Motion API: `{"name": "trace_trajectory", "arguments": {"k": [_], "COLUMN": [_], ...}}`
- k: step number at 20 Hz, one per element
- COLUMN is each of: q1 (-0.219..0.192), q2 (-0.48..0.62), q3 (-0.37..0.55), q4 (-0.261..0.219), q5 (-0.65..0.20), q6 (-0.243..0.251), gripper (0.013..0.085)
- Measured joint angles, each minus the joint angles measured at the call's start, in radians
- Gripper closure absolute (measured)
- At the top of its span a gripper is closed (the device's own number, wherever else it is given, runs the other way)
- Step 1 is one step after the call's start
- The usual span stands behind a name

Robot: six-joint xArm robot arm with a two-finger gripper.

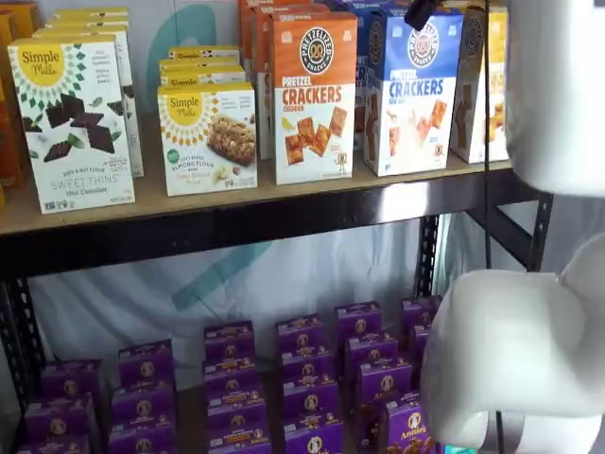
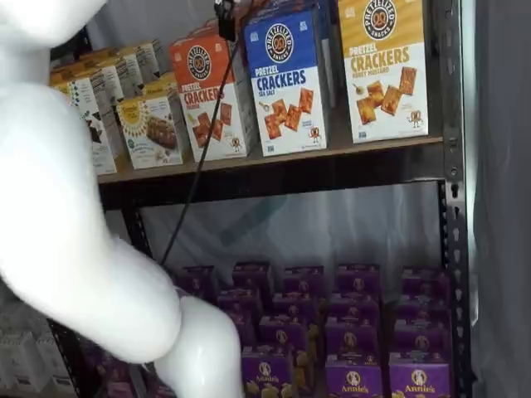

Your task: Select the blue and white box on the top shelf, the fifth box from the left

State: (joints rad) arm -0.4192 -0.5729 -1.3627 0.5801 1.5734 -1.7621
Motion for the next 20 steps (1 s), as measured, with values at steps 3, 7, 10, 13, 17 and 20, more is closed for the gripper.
{"name": "trace_trajectory", "arguments": {"k": [3, 7, 10, 13, 17, 20], "q1": [0.005, 0.013, 0.03, 0.052, 0.07, 0.076], "q2": [0.046, 0.096, 0.127, 0.156, 0.202, 0.242], "q3": [-0.034, -0.065, -0.086, -0.103, -0.143, -0.184], "q4": [-0.014, -0.019, -0.036, -0.062, -0.091, -0.109], "q5": [0.004, -0.008, -0.025, -0.047, -0.045, -0.027], "q6": [-0.007, -0.011, -0.008, -0.005, -0.002, -0.001], "gripper": [0.013, 0.013, 0.013, 0.013, 0.013, 0.013]}}
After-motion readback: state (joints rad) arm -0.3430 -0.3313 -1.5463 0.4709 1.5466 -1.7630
